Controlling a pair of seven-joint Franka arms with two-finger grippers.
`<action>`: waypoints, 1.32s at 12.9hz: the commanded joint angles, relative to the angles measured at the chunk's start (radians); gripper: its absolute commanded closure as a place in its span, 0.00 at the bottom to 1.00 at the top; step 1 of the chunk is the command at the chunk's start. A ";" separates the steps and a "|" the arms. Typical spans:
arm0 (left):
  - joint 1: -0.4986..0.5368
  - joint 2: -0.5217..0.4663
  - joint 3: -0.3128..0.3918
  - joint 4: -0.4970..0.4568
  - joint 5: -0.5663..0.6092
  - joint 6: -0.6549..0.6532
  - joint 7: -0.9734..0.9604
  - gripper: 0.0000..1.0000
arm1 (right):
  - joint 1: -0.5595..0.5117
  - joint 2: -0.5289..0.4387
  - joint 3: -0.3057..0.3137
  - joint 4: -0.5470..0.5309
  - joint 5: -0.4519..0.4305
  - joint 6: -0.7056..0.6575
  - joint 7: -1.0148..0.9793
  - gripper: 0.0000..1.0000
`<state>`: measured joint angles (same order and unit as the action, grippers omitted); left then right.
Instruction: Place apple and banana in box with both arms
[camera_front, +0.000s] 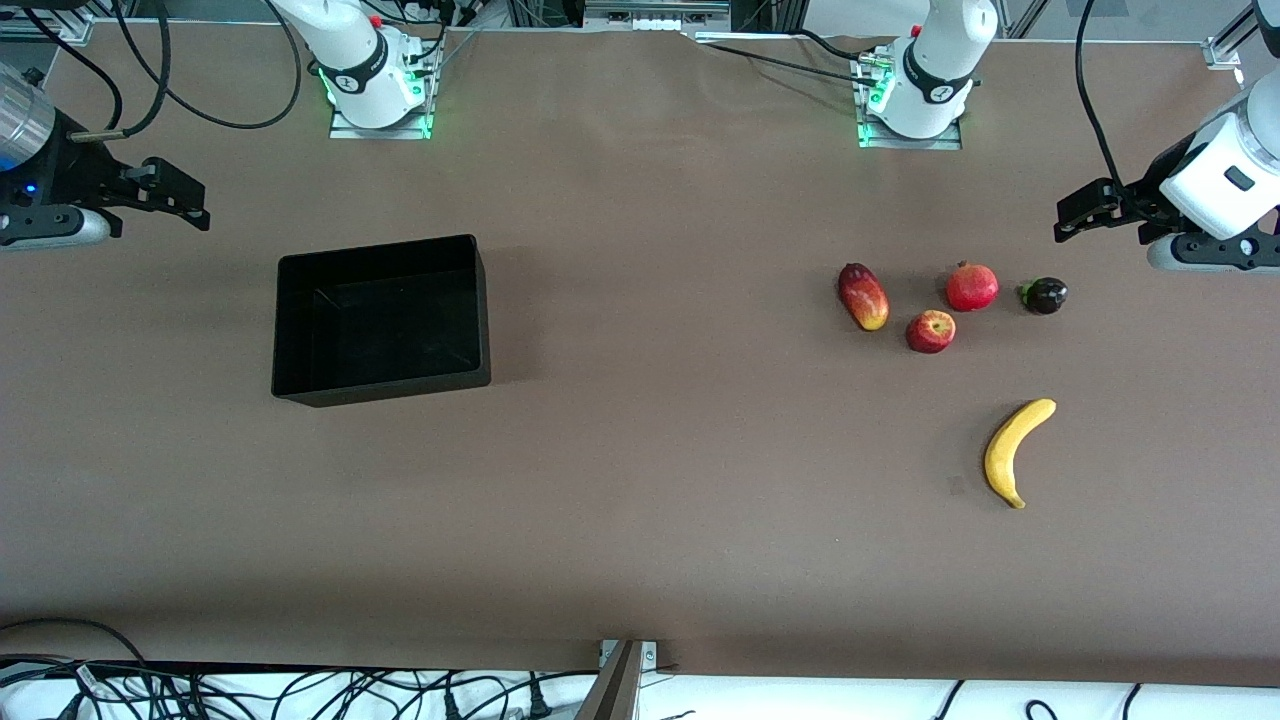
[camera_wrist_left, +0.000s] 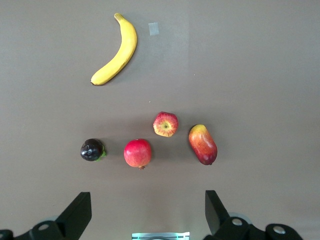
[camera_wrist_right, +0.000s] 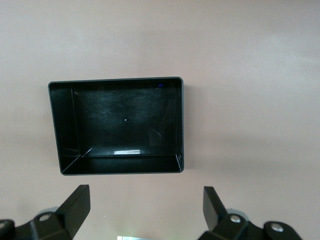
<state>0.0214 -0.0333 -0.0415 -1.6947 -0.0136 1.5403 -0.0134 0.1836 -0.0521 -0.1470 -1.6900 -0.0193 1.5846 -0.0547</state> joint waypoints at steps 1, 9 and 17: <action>-0.001 0.004 0.000 0.023 0.026 -0.023 0.013 0.00 | -0.027 -0.015 0.023 -0.010 -0.008 0.000 0.012 0.00; -0.001 0.004 -0.001 0.024 0.026 -0.023 0.012 0.00 | -0.044 0.006 0.021 -0.016 -0.019 0.008 -0.005 0.00; -0.001 0.004 -0.003 0.024 0.026 -0.025 0.012 0.00 | -0.125 0.146 0.024 -0.343 -0.016 0.459 -0.004 0.00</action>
<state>0.0215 -0.0333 -0.0414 -1.6942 -0.0135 1.5386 -0.0134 0.0859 0.1171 -0.1454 -1.8780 -0.0245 1.8721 -0.0552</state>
